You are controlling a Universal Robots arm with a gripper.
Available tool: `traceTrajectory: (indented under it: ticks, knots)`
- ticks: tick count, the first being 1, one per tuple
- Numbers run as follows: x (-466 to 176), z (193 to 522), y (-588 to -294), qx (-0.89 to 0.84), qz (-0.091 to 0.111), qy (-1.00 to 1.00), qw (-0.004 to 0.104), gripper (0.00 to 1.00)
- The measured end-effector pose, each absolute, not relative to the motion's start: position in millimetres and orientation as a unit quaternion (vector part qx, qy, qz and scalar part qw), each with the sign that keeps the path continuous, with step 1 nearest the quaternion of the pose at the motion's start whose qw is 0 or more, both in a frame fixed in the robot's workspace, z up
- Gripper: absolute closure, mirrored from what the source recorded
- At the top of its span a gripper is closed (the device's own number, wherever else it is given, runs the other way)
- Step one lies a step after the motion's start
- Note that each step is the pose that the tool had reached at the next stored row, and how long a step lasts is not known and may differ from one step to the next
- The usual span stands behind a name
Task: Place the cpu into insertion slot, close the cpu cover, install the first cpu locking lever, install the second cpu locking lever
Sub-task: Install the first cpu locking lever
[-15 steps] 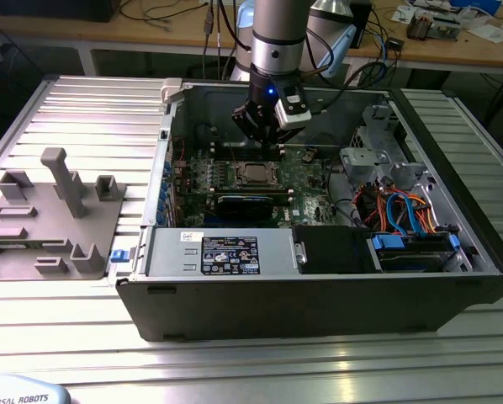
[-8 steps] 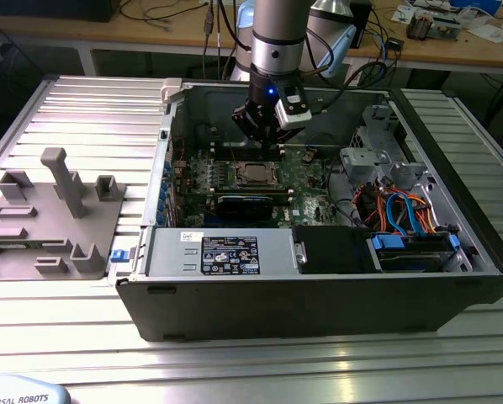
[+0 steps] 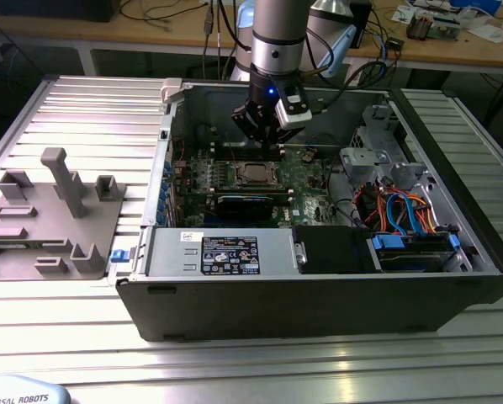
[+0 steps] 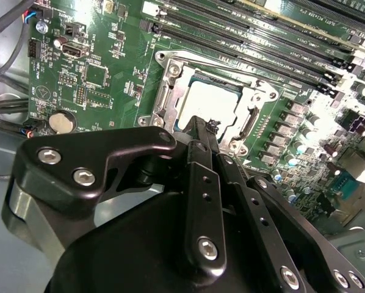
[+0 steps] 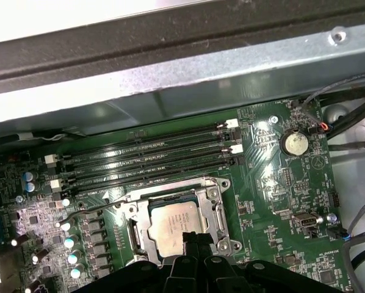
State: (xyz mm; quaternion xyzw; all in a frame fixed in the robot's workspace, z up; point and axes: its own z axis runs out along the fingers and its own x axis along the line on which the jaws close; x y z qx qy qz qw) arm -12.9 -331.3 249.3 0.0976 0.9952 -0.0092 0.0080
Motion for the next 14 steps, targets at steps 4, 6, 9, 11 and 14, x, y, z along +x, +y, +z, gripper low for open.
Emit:
traceTrajectory:
  ticks: [4,6,9,11,14]
  knots:
    - [-12.9,249.3,-331.3,0.096,-0.009,0.995,0.008,0.89]
    - [-12.9,249.3,-331.3,0.094,-0.009,0.995,0.008,0.89]
    - [-12.9,249.3,-331.3,0.093,-0.009,0.996,0.008,0.89]
    - [-12.9,249.3,-331.3,0.091,-0.009,0.996,0.008,0.89]
    - [-12.9,249.3,-331.3,0.089,-0.009,0.996,0.008,0.89]
